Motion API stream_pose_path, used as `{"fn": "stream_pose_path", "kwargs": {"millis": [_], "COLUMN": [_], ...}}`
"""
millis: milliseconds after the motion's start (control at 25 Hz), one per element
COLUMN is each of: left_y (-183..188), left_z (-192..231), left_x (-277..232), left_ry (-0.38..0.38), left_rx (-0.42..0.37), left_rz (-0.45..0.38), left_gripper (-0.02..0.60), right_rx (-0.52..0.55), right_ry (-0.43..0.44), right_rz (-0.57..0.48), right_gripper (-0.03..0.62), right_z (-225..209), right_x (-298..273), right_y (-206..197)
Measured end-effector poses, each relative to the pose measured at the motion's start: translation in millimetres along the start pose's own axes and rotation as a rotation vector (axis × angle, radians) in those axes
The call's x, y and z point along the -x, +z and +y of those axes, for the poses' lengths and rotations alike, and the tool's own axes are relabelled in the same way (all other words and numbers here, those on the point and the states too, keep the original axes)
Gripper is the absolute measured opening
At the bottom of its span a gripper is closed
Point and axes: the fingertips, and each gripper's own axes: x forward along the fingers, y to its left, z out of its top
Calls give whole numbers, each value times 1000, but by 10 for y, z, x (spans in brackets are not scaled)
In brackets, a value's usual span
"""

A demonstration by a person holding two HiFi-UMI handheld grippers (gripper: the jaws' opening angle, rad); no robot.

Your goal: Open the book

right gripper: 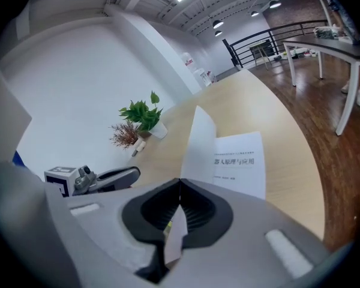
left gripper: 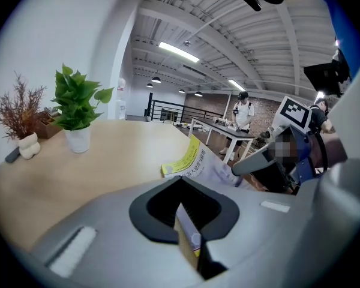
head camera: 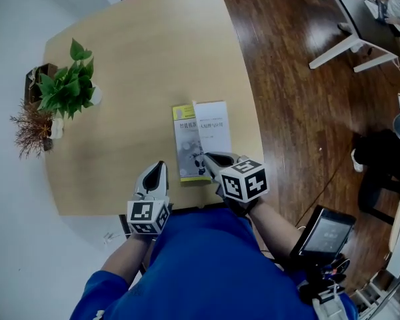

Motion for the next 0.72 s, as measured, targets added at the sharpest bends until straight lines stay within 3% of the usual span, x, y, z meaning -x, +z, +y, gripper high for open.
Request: {"fn": "stream_pose_path", "kwargs": {"millis": [440, 720], "left_y": [17, -138], "left_z": [712, 1168], "left_x": [423, 736], "left_ry": [45, 86], "left_rx": [47, 80], "left_rz": [-48, -38], "left_gripper": [7, 6], "right_rx": [73, 99], "right_ry": [70, 83], "right_rz": [13, 43], "right_gripper": [3, 3], "right_z": [922, 1262], "right_x": [-547, -1055], "right_y": [156, 119]}}
